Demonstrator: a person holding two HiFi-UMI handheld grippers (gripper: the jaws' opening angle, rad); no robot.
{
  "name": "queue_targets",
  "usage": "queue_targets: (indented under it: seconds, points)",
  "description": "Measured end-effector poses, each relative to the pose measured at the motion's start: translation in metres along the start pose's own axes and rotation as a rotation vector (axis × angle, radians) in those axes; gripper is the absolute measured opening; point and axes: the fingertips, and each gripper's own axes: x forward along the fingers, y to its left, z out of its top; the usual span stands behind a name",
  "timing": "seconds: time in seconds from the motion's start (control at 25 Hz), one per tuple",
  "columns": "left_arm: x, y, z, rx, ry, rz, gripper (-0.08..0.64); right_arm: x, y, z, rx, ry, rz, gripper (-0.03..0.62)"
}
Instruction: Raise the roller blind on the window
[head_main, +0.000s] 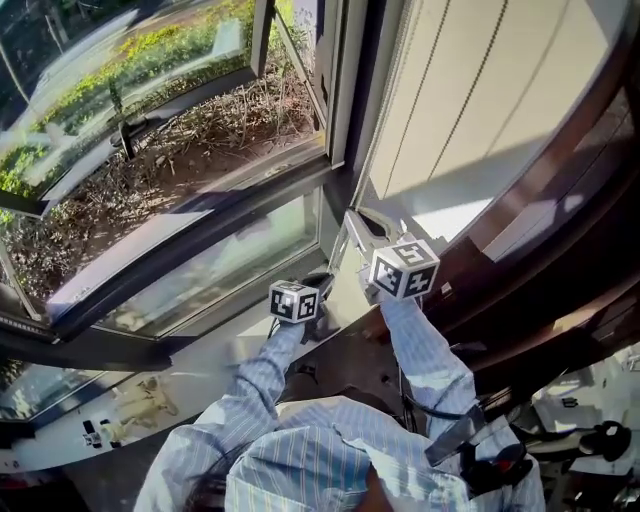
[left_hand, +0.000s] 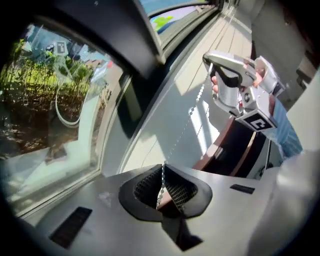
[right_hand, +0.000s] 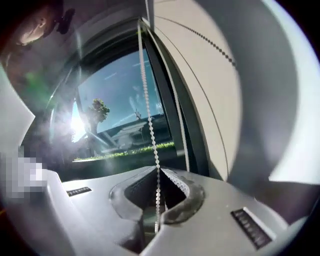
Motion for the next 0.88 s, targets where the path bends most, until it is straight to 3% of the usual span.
queue_targets:
  seconds: [0.12, 0.16, 0.24, 0.4, 0.56, 0.72, 0.88]
  points:
    - [0.002, 0.019, -0.077, 0.028, 0.235, 0.032, 0.012, 0.003, -0.014, -0.094, 0.081, 0.177, -0.049, 0.014]
    - [-0.001, 0.021, -0.088, 0.037, 0.257, 0.040, 0.014, 0.001, -0.017, -0.116, 0.098, 0.216, -0.064, 0.014]
    - [-0.012, 0.019, -0.080, 0.076, 0.182, 0.064, 0.017, -0.005, -0.020, -0.136, 0.129, 0.239, -0.082, 0.014]
    - [-0.047, 0.001, 0.012, 0.191, -0.146, 0.084, 0.080, -0.002, -0.021, -0.136, 0.103, 0.253, -0.087, 0.014]
    - [-0.089, -0.060, 0.121, 0.237, -0.363, -0.039, 0.110, 0.003, -0.023, -0.137, 0.139, 0.242, -0.089, 0.015]
    - [-0.119, -0.131, 0.227, 0.407, -0.512, -0.119, 0.110, 0.007, -0.012, -0.138, 0.112, 0.248, -0.082, 0.014]
    - [-0.127, -0.179, 0.294, 0.499, -0.543, -0.183, 0.110, 0.007, -0.004, -0.138, 0.104, 0.244, -0.087, 0.015]
